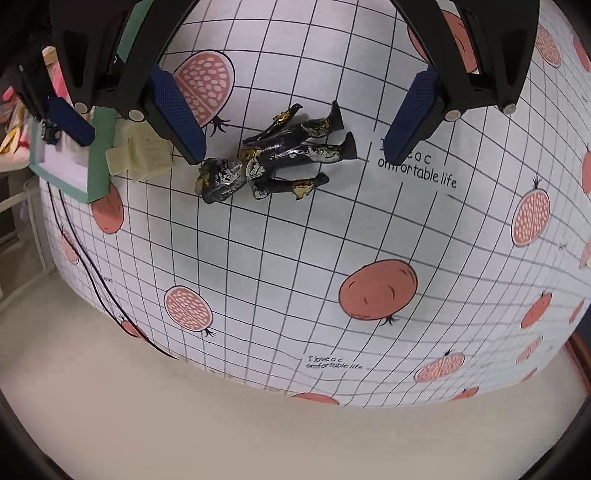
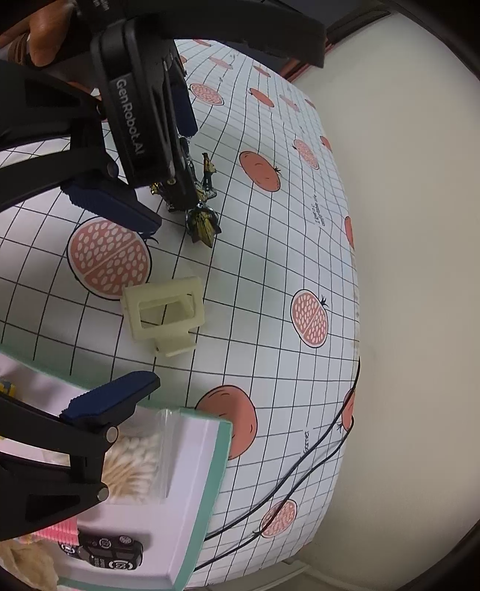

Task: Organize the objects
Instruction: 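Grasp the black-gold robot figure with the left gripper while the right grasps the cream clip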

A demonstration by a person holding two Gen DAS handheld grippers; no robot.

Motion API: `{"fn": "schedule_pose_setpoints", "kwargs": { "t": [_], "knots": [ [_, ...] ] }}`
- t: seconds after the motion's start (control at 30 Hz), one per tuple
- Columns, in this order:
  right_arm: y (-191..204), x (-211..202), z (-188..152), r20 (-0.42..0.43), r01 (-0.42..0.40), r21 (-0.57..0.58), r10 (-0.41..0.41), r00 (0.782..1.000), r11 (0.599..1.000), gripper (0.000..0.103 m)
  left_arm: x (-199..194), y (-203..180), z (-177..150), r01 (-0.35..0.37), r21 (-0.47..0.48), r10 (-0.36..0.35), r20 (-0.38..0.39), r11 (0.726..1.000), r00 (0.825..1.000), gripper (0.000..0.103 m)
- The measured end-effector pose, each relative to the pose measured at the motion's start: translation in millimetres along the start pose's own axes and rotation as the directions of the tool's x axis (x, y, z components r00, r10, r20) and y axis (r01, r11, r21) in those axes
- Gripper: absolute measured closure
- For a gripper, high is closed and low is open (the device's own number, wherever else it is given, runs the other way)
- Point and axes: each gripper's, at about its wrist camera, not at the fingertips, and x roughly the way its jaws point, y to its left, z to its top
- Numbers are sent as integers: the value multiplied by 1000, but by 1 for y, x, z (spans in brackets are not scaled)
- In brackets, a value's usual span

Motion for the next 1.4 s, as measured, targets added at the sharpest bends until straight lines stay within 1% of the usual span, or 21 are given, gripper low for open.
{"fn": "schedule_pose_setpoints", "kwargs": {
  "t": [0.1,0.23,0.3,0.4,0.47,0.5,0.53,0.63,0.8,0.87,0.93,0.97,1.4],
  "knots": [
    [1,4,0,3,5,-1,-5,1000,1000,23,2,-2,-1,-13,14,13,1,1000,1000,7],
    [0,10,-2,2,10,6,-10,1000,1000,29,4,-2,0,-20,3,20,19,1000,1000,7],
    [-1,12,-2,-1,7,12,-7,1000,1000,29,5,-1,0,-18,-1,18,25,1000,1000,7],
    [-3,15,-2,-5,2,30,-2,1000,1000,39,5,-1,-1,-24,2,24,31,1000,999,7],
    [-5,18,-3,-8,5,45,-5,1000,999,40,6,-3,-2,-35,13,34,32,999,999,7],
    [-6,19,-3,-8,3,49,-3,1000,999,43,7,-3,-3,-36,16,36,32,999,999,7],
    [-6,19,-3,-6,6,49,-5,1000,999,49,8,-4,-3,-38,20,37,32,999,999,7],
    [-6,22,-5,-10,8,48,-7,1000,999,60,9,-6,-3,-35,26,34,34,999,999,12],
    [-5,21,-5,-10,-4,39,4,1000,999,61,12,-7,-3,-33,25,33,22,999,999,15],
    [-5,21,-5,-12,-1,37,2,1000,999,61,13,-5,-3,-29,19,29,13,999,999,25],
    [-6,21,-6,-14,-4,40,4,1000,999,61,14,-5,-4,-35,20,35,5,999,999,27],
    [-6,21,-6,-16,-4,41,5,1000,999,61,16,-4,-4,-35,19,35,-1,999,999,30],
    [-2,10,-3,0,-7,26,7,1000,1000,63,11,-4,-3,-32,5,32,-7,999,999,31]
  ]
}}
